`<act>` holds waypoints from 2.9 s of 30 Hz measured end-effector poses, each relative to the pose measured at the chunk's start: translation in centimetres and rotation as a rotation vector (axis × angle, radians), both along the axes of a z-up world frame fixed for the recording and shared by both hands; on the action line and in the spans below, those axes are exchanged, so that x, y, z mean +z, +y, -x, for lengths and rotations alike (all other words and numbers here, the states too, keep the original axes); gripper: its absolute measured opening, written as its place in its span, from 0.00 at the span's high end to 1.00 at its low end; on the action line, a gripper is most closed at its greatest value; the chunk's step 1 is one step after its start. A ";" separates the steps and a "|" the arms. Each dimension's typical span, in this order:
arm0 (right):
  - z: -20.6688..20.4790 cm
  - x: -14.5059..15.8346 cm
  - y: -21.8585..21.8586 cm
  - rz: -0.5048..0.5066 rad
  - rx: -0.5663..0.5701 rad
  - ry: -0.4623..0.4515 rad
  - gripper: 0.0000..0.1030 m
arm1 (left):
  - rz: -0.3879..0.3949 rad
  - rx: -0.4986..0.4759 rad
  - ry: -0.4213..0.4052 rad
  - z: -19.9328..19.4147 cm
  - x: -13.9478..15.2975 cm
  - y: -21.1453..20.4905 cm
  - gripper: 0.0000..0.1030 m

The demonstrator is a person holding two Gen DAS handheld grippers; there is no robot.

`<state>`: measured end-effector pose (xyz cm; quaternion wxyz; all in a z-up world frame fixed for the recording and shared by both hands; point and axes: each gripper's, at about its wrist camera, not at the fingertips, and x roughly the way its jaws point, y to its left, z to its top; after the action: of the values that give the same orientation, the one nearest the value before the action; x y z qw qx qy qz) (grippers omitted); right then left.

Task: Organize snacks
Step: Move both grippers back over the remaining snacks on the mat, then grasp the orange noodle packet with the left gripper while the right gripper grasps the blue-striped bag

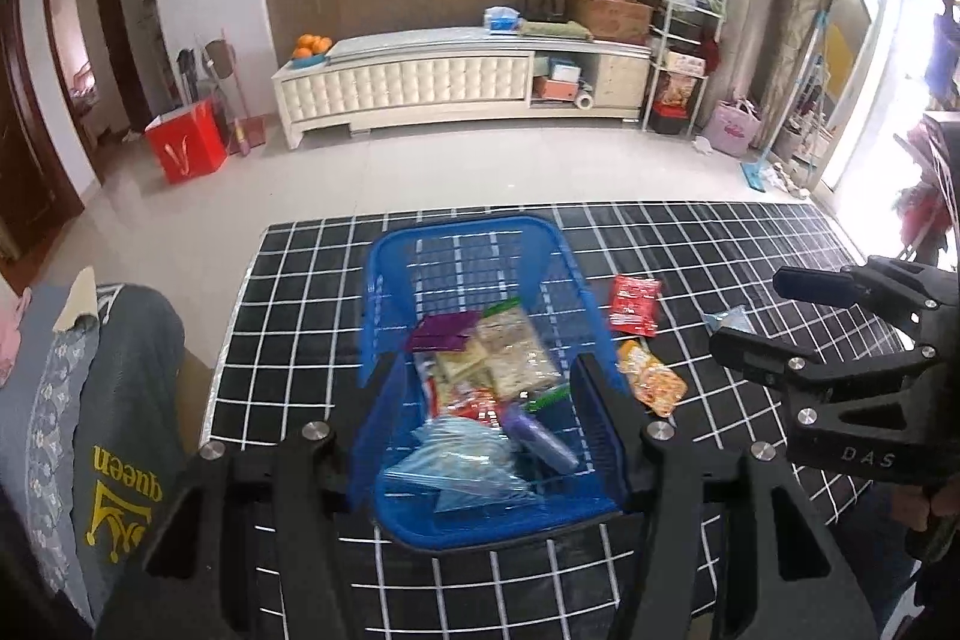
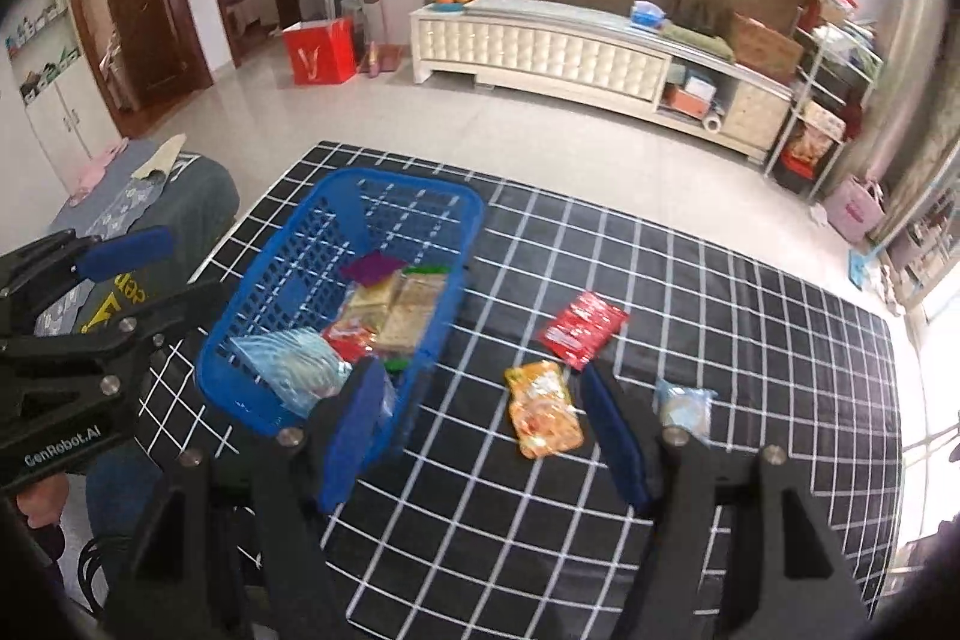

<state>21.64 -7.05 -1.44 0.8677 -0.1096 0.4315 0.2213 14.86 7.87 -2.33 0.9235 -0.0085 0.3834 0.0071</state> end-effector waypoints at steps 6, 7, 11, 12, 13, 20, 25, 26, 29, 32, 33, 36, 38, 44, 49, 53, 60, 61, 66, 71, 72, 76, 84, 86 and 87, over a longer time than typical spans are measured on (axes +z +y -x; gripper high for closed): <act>0.4 0.6 -4.3 -0.025 -0.063 -0.010 0.30 | -0.013 -0.066 0.009 -0.5 0.6 -4.0 0.47; 0.4 0.8 -5.3 -0.029 -0.077 -0.012 0.30 | -0.011 -0.074 0.009 -0.6 0.7 -4.5 0.47; 0.3 0.6 -8.0 -0.041 -0.116 -0.012 0.30 | -0.030 -0.096 0.009 -1.2 0.6 -7.1 0.47; 0.3 0.4 -8.7 -0.044 -0.126 -0.009 0.30 | -0.040 -0.102 0.007 -1.4 0.6 -7.9 0.47; 0.2 0.3 -9.3 -0.047 -0.133 -0.007 0.30 | -0.046 -0.110 0.008 -1.6 0.5 -8.7 0.47; -0.8 -1.2 -14.1 -0.056 -0.190 0.013 0.30 | -0.054 -0.144 0.031 -3.1 -0.4 -13.3 0.37; -1.7 -2.8 -16.7 -0.066 -0.219 0.039 0.30 | -0.048 -0.131 0.100 -5.0 -2.3 -16.3 0.21; -1.9 -3.1 -17.1 -0.067 -0.223 0.045 0.29 | -0.050 -0.132 0.112 -5.3 -2.6 -16.8 0.21; -2.8 -4.4 -18.1 -0.076 -0.233 0.074 0.29 | -0.038 -0.140 0.160 -6.3 -4.1 -18.3 0.21; -3.7 -5.8 -19.2 -0.086 -0.241 0.104 0.29 | -0.008 -0.133 0.213 -7.7 -5.7 -19.2 0.21; -4.0 -6.1 -19.4 -0.090 -0.243 0.112 0.29 | 0.001 -0.128 0.233 -8.3 -6.3 -19.5 0.21; -5.1 -7.4 -20.2 -0.105 -0.259 0.144 0.29 | 0.020 -0.111 0.282 -9.7 -7.7 -20.0 0.21; -6.1 -8.4 -20.6 -0.112 -0.264 0.174 0.29 | 0.042 -0.092 0.318 -10.6 -8.7 -20.0 0.21; -8.2 -10.9 -20.6 -0.131 -0.273 0.225 0.29 | 0.119 -0.027 0.417 -13.2 -11.7 -19.1 0.21; -9.6 -13.1 -20.2 -0.116 -0.276 0.247 0.29 | 0.152 0.039 0.477 -15.6 -14.5 -18.1 0.21; -10.4 -14.8 -20.3 -0.102 -0.284 0.262 0.29 | 0.195 0.110 0.511 -17.0 -16.7 -16.8 0.21; -10.8 -16.4 -20.5 -0.090 -0.266 0.269 0.29 | 0.211 0.181 0.570 -18.6 -20.5 -15.7 0.21; -10.8 -16.4 -20.7 -0.092 -0.263 0.267 0.29 | 0.210 0.177 0.567 -18.8 -20.7 -15.7 0.21; -10.8 -16.5 -20.7 -0.099 -0.263 0.268 0.29 | 0.210 0.205 0.585 -19.5 -21.9 -15.7 0.21; -10.8 -16.8 -20.7 -0.106 -0.271 0.270 0.29 | 0.137 0.238 0.559 -19.8 -22.4 -15.4 0.21; -10.8 -16.8 -20.7 -0.106 -0.272 0.272 0.29 | 0.122 0.232 0.556 -19.8 -22.5 -15.6 0.20; -10.8 -16.9 -20.7 -0.117 -0.273 0.274 0.29 | 0.093 0.241 0.539 -20.3 -22.7 -15.9 0.16; -10.8 -16.6 -21.4 -0.134 -0.285 0.265 0.29 | 0.113 0.327 0.526 -20.3 -23.6 -15.9 0.00; -11.0 -16.7 -21.6 -0.135 -0.291 0.268 0.29 | 0.117 0.324 0.547 -20.8 -23.8 -15.9 0.00; -11.0 -16.8 -21.7 -0.136 -0.294 0.268 0.29 | 0.119 0.324 0.553 -21.1 -23.9 -15.9 0.00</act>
<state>32.63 -28.71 -18.19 0.8309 0.0436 0.5384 0.1337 35.93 -8.00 -26.21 0.7692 -0.1210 0.6131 0.1338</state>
